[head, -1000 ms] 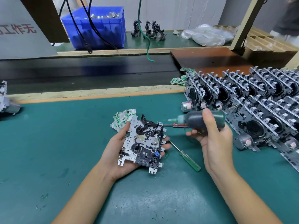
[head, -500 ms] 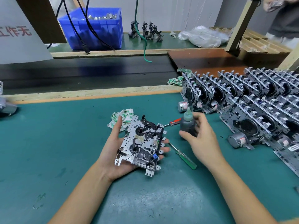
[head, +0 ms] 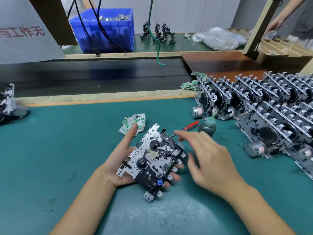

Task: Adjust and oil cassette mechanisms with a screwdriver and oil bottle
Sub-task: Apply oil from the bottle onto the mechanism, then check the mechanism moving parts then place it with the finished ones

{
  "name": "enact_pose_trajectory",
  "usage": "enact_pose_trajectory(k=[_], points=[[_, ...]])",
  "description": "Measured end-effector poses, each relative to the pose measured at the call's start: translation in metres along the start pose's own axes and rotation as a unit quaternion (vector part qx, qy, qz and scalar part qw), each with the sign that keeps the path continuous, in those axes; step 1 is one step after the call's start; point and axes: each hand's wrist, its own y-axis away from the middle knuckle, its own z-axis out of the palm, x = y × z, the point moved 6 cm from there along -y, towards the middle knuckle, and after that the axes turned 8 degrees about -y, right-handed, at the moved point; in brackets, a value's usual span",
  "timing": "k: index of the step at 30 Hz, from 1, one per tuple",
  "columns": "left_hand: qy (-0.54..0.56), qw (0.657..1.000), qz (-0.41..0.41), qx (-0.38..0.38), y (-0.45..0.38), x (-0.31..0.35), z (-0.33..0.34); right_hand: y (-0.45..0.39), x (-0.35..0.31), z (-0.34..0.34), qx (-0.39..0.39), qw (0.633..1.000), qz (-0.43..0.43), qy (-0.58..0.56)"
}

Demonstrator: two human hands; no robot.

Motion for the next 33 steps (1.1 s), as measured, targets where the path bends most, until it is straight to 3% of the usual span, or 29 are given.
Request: enact_pose_trajectory(k=[4, 7, 13, 16, 18, 19, 20, 22, 23, 24, 27, 28, 30, 33], points=[[-0.03, 0.999, -0.025, 0.024, 0.004, -0.001, -0.001, 0.005, -0.004, 0.006, -0.092, 0.995, -0.008, 0.05], [-0.023, 0.993, -0.074, 0.087, 0.008, -0.005, -0.013, 0.018, -0.002, 0.003, -0.122, 0.989, -0.041, 0.074], [-0.026, 0.99, -0.077, 0.115, 0.018, 0.002, -0.022, 0.02, -0.002, 0.002, -0.068, 0.994, -0.048, 0.076], [-0.098, 0.974, -0.033, 0.199, 0.028, 0.021, -0.028, 0.025, 0.006, 0.004, -0.057, 0.996, -0.013, 0.071], [-0.22, 0.915, -0.022, 0.337, 0.037, 0.03, -0.034, 0.028, 0.011, 0.003, -0.046, 0.997, 0.01, 0.066], [-0.319, 0.853, -0.013, 0.413, 0.045, 0.033, -0.033, 0.028, 0.014, 0.002, -0.039, 0.997, 0.02, 0.064], [-0.431, 0.76, -0.015, 0.486, 0.052, 0.038, -0.027, 0.028, 0.016, 0.002, -0.032, 0.997, 0.028, 0.064], [-0.636, 0.57, -0.036, 0.519, 0.058, 0.035, -0.003, 0.027, 0.017, 0.006, -0.031, 0.997, 0.029, 0.063], [-0.704, 0.504, -0.043, 0.499, 0.057, 0.027, 0.006, 0.027, 0.018, 0.008, -0.036, 0.997, 0.024, 0.063], [-0.741, 0.466, -0.051, 0.481, 0.055, 0.019, 0.012, 0.027, 0.018, 0.01, -0.039, 0.997, 0.022, 0.063], [-0.793, 0.377, -0.055, 0.475, 0.052, 0.009, 0.018, 0.027, 0.018, 0.011, -0.033, 0.997, 0.017, 0.063], [-0.8, 0.364, -0.043, 0.474, 0.051, 0.009, 0.02, 0.027, 0.017, 0.012, -0.03, 0.997, 0.012, 0.068], [-0.799, 0.356, 0.023, 0.483, 0.05, 0.01, 0.024, 0.029, 0.015, 0.012, -0.026, 0.996, 0.006, 0.079], [-0.79, 0.361, 0.049, 0.494, 0.05, 0.009, 0.023, 0.029, 0.013, 0.012, -0.015, 0.996, 0.007, 0.088]])
